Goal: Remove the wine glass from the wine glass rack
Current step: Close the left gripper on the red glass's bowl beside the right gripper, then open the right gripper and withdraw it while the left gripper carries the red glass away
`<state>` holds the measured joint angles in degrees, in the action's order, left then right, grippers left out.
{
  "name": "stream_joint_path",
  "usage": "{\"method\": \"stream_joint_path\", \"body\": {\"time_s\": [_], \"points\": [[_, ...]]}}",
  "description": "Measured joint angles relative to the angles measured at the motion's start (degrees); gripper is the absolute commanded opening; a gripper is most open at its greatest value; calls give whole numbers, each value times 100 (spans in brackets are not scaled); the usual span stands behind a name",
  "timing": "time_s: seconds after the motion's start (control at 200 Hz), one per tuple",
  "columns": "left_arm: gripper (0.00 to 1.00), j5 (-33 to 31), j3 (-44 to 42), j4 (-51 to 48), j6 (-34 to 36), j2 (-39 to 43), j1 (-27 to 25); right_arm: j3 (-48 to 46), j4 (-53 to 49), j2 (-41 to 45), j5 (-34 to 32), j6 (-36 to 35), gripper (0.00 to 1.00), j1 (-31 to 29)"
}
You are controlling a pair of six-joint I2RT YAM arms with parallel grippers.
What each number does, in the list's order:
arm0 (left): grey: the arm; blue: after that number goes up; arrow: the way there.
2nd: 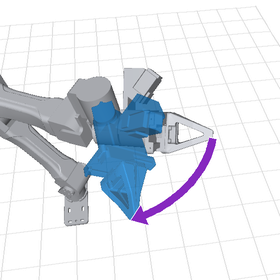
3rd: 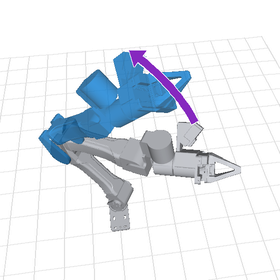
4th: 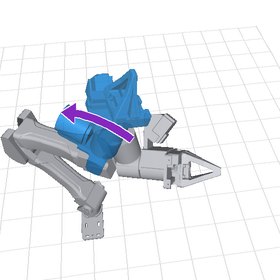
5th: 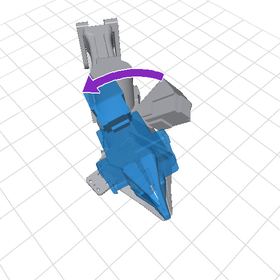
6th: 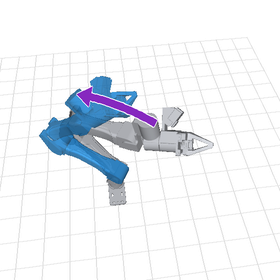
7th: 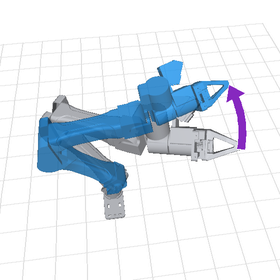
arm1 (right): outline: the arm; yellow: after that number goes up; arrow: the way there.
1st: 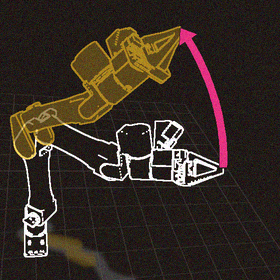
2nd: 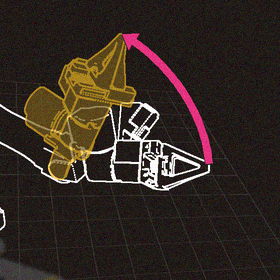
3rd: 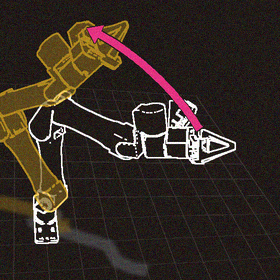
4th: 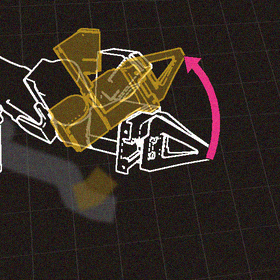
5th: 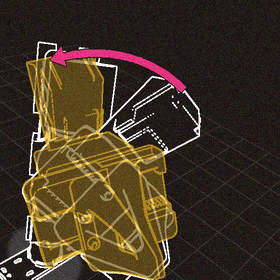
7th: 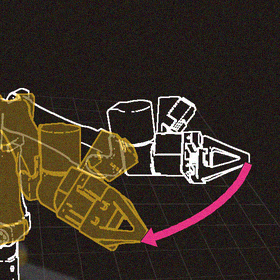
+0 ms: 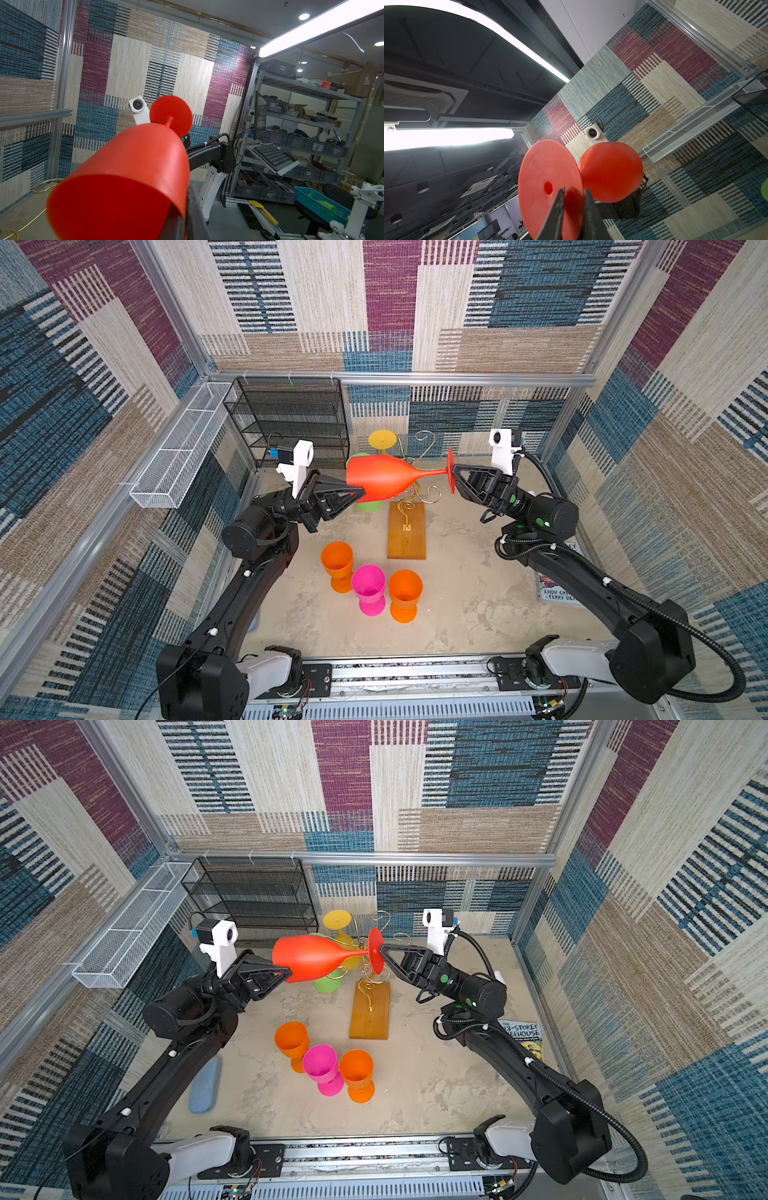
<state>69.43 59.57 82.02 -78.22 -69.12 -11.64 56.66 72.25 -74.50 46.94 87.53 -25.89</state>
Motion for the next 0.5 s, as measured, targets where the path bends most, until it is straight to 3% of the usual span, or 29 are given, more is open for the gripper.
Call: {"method": "stream_joint_path", "body": {"time_s": [0.15, 0.406, 0.501], "points": [[0, 17, 17, -225, -17, 63, -4, -136, 11, -103, 90, 118, 49, 81], [0, 13, 129, -494, 28, 238, -11, -498, -195, 52, 44, 212, 55, 409], [0, -22, 184, -1182, 492, 455, -7, -542, -748, 339, -96, -116, 56, 505]]}}
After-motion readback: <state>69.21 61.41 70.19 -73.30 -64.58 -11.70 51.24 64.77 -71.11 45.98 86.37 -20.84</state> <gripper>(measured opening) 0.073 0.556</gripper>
